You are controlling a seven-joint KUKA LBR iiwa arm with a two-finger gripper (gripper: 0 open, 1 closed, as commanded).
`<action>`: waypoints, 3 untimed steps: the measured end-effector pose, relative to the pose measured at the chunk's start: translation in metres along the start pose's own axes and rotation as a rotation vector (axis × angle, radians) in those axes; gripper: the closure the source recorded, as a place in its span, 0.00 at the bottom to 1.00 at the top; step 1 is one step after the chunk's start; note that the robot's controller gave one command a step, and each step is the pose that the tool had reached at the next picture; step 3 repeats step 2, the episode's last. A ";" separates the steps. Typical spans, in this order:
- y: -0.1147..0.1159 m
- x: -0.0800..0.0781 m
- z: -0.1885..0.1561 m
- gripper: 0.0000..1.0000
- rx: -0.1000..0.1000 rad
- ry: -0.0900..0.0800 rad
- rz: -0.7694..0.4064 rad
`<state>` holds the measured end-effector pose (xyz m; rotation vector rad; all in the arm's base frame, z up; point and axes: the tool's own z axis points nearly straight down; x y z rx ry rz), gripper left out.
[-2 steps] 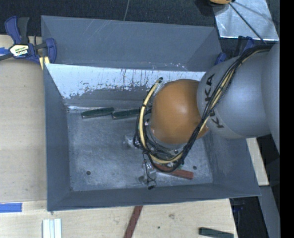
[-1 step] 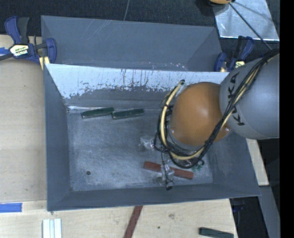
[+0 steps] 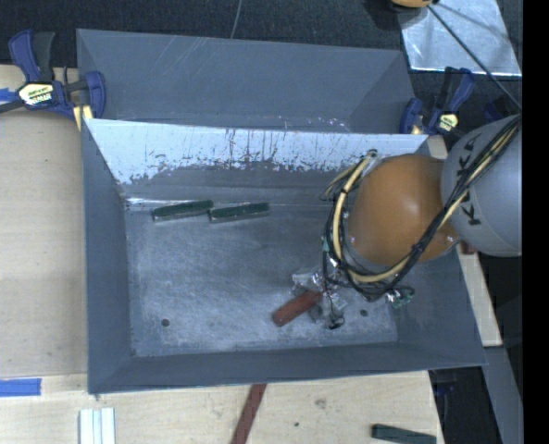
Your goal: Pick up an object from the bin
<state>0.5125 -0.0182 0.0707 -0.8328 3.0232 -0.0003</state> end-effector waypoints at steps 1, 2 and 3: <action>0.000 0.000 0.000 1.00 0.000 0.000 0.001; 0.032 -0.031 -0.149 1.00 -0.001 0.002 -0.016; 0.032 -0.031 -0.149 1.00 -0.001 0.002 -0.016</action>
Offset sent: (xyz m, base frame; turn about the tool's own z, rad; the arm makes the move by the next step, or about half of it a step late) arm 0.0084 0.0434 0.1483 -0.0177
